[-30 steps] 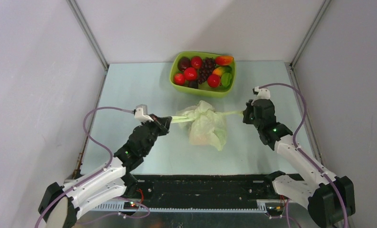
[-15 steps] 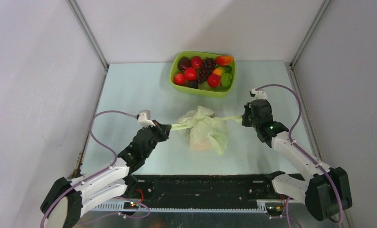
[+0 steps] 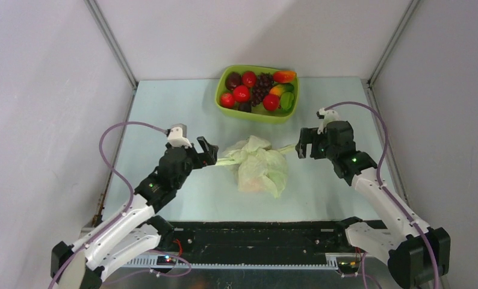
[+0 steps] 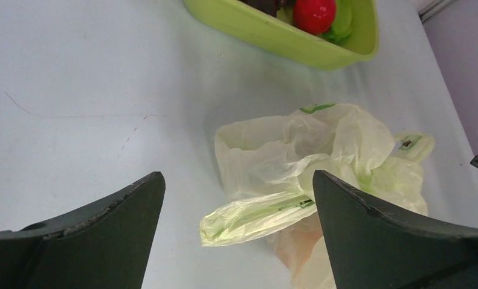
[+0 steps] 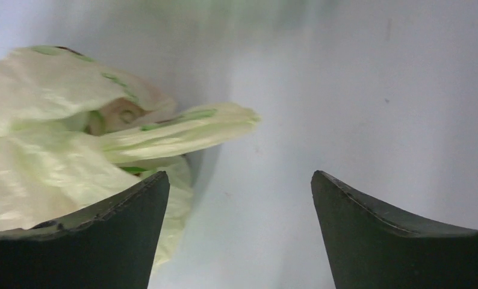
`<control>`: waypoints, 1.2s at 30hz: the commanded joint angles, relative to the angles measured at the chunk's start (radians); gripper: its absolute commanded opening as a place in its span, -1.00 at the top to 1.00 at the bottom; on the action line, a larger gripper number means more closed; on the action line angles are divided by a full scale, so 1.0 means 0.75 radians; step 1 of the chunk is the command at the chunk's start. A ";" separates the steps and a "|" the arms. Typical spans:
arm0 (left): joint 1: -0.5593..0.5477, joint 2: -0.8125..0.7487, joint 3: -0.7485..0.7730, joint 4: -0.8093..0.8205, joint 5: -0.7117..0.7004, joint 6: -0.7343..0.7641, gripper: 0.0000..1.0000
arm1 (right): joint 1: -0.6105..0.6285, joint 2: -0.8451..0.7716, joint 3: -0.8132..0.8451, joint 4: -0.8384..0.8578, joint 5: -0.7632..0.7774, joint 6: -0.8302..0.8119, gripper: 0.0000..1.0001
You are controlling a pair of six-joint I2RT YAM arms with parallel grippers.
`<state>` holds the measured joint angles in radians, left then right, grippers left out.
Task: Place the fake fruits into the plastic bag and tie a complex knot
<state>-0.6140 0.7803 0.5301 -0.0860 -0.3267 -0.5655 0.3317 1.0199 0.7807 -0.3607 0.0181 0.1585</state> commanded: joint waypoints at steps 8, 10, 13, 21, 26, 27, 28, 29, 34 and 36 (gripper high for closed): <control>0.041 -0.052 0.241 -0.323 0.001 0.171 -0.99 | -0.138 -0.044 0.181 -0.129 -0.366 0.061 -0.99; 0.078 -0.035 0.272 -0.358 0.038 0.183 -0.99 | -0.200 -0.056 0.185 -0.150 -0.406 0.073 -0.99; 0.175 -0.023 0.320 -0.410 0.137 0.198 -0.99 | -0.349 -0.089 0.186 -0.181 -0.459 0.099 -0.99; 0.403 -0.022 0.524 -0.542 0.221 0.278 -0.99 | -0.705 -0.197 0.232 -0.243 -0.599 0.104 -0.99; 0.407 -0.089 0.628 -0.451 0.073 0.425 -0.99 | -0.735 -0.302 0.253 -0.149 -0.537 0.098 -0.99; 0.407 -0.118 0.629 -0.433 0.057 0.441 -0.99 | -0.735 -0.352 0.252 -0.128 -0.512 0.094 -0.99; 0.407 -0.132 0.626 -0.400 0.020 0.482 -0.99 | -0.735 -0.376 0.252 -0.088 -0.497 0.089 -0.99; 0.407 -0.162 0.621 -0.385 0.006 0.504 -0.99 | -0.735 -0.426 0.251 -0.068 -0.467 0.073 -0.99; 0.406 -0.250 0.544 -0.299 -0.103 0.592 -0.99 | -0.733 -0.628 0.159 0.134 -0.388 -0.001 -0.99; 0.406 -0.275 0.517 -0.295 -0.125 0.597 -0.99 | -0.733 -0.709 0.073 0.219 -0.363 -0.023 -0.99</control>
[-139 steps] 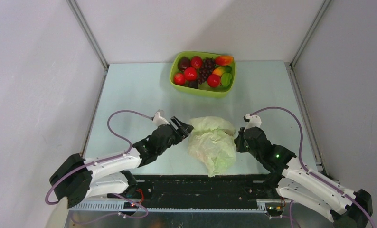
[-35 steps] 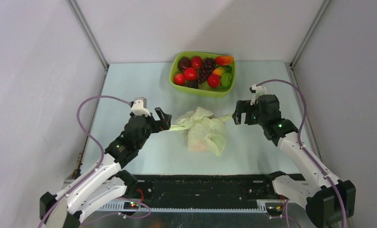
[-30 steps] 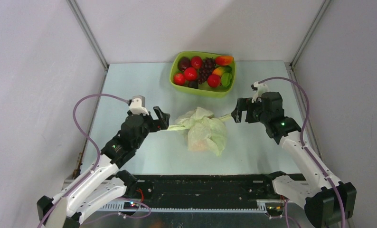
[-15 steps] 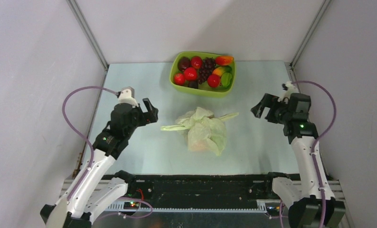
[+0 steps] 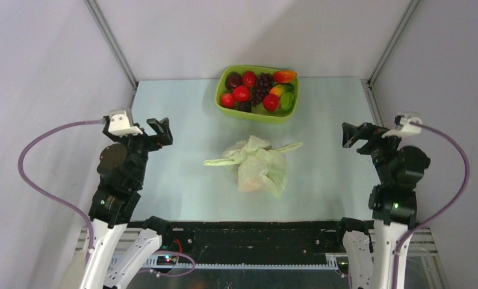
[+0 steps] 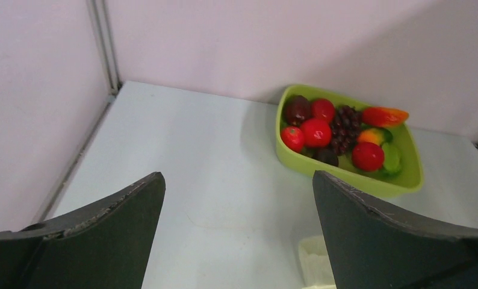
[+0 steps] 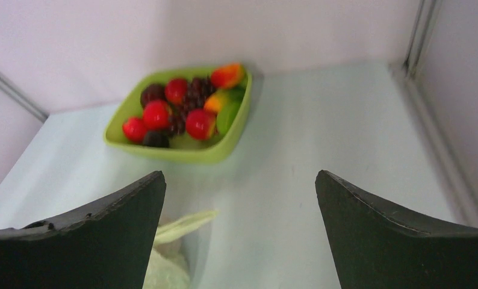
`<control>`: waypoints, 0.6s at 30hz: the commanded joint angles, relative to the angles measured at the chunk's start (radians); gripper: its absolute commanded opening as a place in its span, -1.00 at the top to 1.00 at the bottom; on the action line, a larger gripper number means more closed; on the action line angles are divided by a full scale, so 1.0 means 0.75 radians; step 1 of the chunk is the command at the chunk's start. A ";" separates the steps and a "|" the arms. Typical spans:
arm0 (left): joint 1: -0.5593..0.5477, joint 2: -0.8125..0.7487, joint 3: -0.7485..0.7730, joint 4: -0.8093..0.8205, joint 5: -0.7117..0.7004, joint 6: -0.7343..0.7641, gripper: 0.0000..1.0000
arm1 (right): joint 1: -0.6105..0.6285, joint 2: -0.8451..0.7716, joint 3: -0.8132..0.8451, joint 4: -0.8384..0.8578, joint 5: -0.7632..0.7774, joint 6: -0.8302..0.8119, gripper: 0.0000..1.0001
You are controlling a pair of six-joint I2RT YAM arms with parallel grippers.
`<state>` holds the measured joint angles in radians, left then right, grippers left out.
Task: Place the fake fruits into the plastic bag and tie a complex knot
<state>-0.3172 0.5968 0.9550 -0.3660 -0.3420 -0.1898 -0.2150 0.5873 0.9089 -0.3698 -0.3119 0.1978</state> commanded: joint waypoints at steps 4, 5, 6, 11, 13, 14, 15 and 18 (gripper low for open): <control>0.010 -0.067 -0.087 0.076 -0.125 0.101 -0.99 | -0.002 -0.223 -0.227 0.288 0.105 -0.104 -0.99; 0.010 -0.074 -0.098 0.076 -0.132 0.101 -0.99 | -0.002 -0.231 -0.236 0.287 0.107 -0.106 -0.99; 0.011 -0.078 -0.102 0.080 -0.135 0.103 -0.99 | -0.002 -0.240 -0.244 0.286 0.108 -0.107 -0.99; 0.010 -0.082 -0.109 0.080 -0.144 0.104 -0.99 | 0.000 -0.238 -0.246 0.279 0.101 -0.108 -0.99; 0.011 -0.084 -0.110 0.077 -0.151 0.102 -0.99 | 0.002 -0.238 -0.246 0.279 0.098 -0.108 -0.98; 0.011 -0.084 -0.111 0.076 -0.153 0.100 -0.99 | 0.002 -0.237 -0.246 0.279 0.097 -0.110 -0.99; 0.011 -0.084 -0.111 0.076 -0.153 0.100 -0.99 | 0.002 -0.241 -0.246 0.278 0.098 -0.113 -0.99; 0.011 -0.084 -0.112 0.078 -0.145 0.098 -0.99 | 0.005 -0.250 -0.246 0.271 0.102 -0.117 -0.99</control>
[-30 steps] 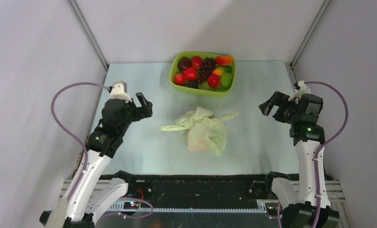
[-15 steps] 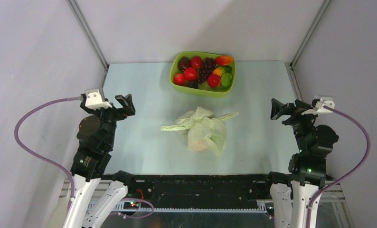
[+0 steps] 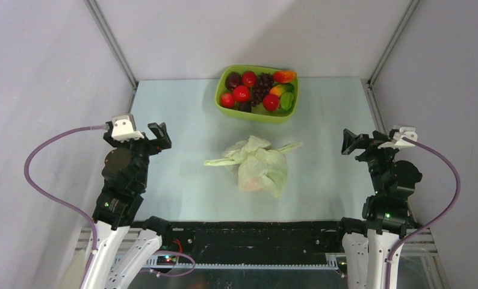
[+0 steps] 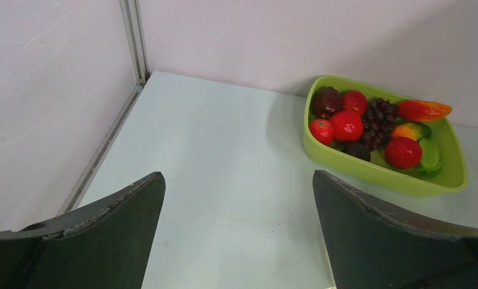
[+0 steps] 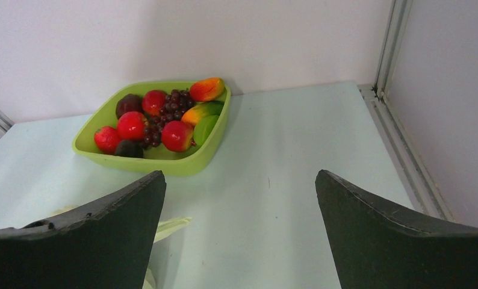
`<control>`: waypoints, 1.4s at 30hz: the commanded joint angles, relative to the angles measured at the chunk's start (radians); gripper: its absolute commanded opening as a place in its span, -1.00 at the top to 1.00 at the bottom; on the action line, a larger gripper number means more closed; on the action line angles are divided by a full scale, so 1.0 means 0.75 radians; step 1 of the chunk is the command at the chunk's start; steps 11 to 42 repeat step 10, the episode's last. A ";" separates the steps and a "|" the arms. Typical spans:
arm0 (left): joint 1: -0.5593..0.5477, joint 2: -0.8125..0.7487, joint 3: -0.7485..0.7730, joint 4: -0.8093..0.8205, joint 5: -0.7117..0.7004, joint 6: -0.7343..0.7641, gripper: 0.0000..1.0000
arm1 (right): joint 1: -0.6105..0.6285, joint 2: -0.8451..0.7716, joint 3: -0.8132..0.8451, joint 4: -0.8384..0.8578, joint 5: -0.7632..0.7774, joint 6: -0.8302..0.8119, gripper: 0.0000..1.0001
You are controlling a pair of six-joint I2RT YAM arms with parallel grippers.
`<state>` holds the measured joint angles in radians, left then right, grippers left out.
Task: Place the fake fruits into the plastic bag and tie a complex knot
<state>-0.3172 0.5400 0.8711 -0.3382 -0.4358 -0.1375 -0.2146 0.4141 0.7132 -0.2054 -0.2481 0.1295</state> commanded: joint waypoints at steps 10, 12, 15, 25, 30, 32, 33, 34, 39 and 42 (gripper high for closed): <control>0.011 -0.030 -0.014 0.048 -0.005 0.022 -0.99 | 0.012 -0.014 0.014 0.057 0.013 -0.029 -0.99; 0.011 -0.030 -0.014 0.048 -0.005 0.022 -0.99 | 0.012 -0.014 0.014 0.057 0.013 -0.029 -0.99; 0.011 -0.030 -0.014 0.048 -0.005 0.022 -0.99 | 0.012 -0.014 0.014 0.057 0.013 -0.029 -0.99; 0.011 -0.030 -0.014 0.048 -0.005 0.022 -0.99 | 0.012 -0.014 0.014 0.057 0.013 -0.029 -0.99; 0.011 -0.030 -0.014 0.048 -0.005 0.022 -0.99 | 0.012 -0.014 0.014 0.057 0.013 -0.029 -0.99; 0.011 -0.030 -0.014 0.048 -0.005 0.022 -0.99 | 0.012 -0.014 0.014 0.057 0.013 -0.029 -0.99; 0.011 -0.030 -0.014 0.048 -0.005 0.022 -0.99 | 0.012 -0.014 0.014 0.057 0.013 -0.029 -0.99; 0.011 -0.030 -0.014 0.048 -0.005 0.022 -0.99 | 0.012 -0.014 0.014 0.057 0.013 -0.029 -0.99; 0.011 -0.030 -0.014 0.048 -0.005 0.022 -0.99 | 0.012 -0.014 0.014 0.057 0.013 -0.029 -0.99; 0.011 -0.030 -0.014 0.048 -0.005 0.022 -0.99 | 0.012 -0.014 0.014 0.057 0.013 -0.029 -0.99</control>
